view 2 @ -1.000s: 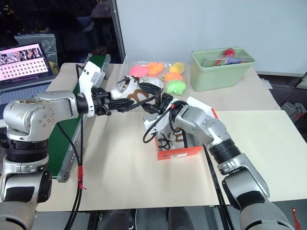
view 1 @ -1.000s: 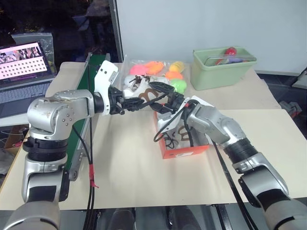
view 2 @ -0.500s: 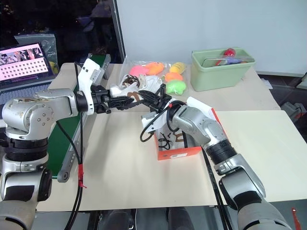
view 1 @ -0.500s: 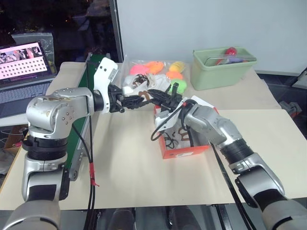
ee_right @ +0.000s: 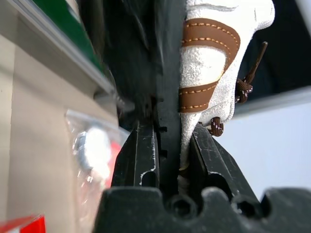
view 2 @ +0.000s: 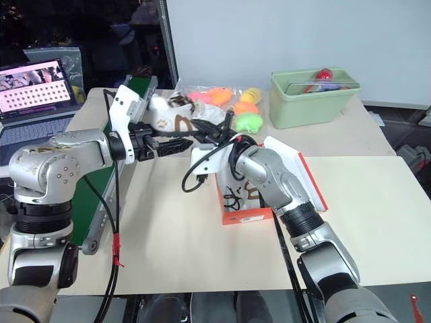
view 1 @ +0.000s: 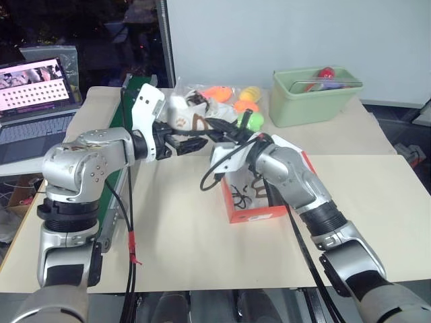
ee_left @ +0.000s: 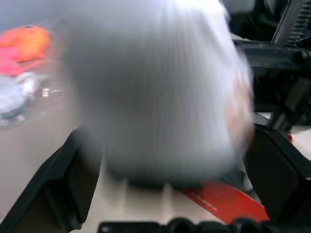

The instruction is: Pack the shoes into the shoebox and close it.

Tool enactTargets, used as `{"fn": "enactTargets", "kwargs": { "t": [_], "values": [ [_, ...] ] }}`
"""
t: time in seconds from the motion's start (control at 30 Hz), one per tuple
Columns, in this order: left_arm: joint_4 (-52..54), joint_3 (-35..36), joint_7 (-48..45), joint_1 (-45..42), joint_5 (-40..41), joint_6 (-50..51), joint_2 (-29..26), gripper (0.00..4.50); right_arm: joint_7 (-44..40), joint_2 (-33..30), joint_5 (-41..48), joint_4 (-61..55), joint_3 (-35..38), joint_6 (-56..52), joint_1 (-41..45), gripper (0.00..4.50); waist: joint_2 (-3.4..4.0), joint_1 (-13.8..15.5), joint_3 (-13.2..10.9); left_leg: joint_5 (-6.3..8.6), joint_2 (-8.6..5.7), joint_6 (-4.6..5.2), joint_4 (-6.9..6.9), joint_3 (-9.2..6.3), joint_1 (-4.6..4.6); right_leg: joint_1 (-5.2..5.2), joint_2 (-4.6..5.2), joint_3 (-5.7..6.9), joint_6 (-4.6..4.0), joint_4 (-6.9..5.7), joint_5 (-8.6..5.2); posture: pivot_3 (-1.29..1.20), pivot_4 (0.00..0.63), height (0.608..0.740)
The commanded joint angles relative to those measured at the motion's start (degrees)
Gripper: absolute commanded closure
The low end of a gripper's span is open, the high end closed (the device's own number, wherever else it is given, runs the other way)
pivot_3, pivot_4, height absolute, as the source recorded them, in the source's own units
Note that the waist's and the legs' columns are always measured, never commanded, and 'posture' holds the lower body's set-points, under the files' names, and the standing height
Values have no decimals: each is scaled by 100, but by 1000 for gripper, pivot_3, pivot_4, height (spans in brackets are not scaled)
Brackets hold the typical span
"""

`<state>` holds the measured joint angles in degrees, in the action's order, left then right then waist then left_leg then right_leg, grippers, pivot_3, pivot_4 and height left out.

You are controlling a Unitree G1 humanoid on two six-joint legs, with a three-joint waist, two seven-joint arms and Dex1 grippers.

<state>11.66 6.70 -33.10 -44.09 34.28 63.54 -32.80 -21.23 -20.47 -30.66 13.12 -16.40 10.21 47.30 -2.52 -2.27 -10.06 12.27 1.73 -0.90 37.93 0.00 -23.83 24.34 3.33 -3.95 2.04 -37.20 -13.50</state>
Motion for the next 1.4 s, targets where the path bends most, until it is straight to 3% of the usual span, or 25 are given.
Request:
{"fn": "enactTargets", "kwargs": {
  "t": [0.03,0.2,0.33,0.47,0.67,0.77,1.13,1.4],
  "values": [
    [396,240,239,255,33,-205,114,23,-628,106,1078,67,935,-1692,584,4084,0,-9,0,0,0,0,0,0,0,0,0,0,0,0,0,0,150,729],
    [699,43,280,630,-90,-478,154,23,-1615,108,2097,-41,1501,-4488,1417,4084,1,-51,0,0,3,1,-3,0,-2,5,-1,0,-2,-12,1,0,150,729],
    [947,-290,215,946,-289,-880,151,23,-2583,-104,3385,195,1922,-8211,2653,4084,7,-38,-3,1,4,1,-4,2,-1,14,-2,-1,-3,-32,1,0,150,729],
    [990,-475,213,1090,-421,-1099,154,23,-2748,-331,4048,563,1937,-9870,3238,4084,11,-19,-6,1,3,1,-5,1,-2,16,-2,1,-5,-33,0,0,150,729],
    [957,-543,239,1092,-450,-1213,220,23,-2673,-688,4966,1158,1358,-10271,3405,4084,11,-9,-6,1,-4,1,-3,3,-2,5,1,4,-4,10,-1,0,150,729],
    [955,-581,195,1088,-506,-1277,202,23,-2235,-605,4909,1386,1257,-10271,3176,4084,11,-18,-6,1,-1,2,-4,2,-5,8,-1,4,-4,8,-1,0,150,729],
    [1349,-853,-442,2094,-957,-2652,-115,23,-979,65,4849,1255,1903,-10271,2391,4084,14,-24,-5,0,1,1,-3,6,-61,77,0,-1,-6,-39,2,0,150,729],
    [1241,-851,-536,2000,-1045,-2812,-179,23,-533,249,4948,798,1831,-10271,1816,4084,14,-12,-5,-1,-2,1,3,6,-66,77,0,0,-5,-40,2,0,150,729]
  ]
}}
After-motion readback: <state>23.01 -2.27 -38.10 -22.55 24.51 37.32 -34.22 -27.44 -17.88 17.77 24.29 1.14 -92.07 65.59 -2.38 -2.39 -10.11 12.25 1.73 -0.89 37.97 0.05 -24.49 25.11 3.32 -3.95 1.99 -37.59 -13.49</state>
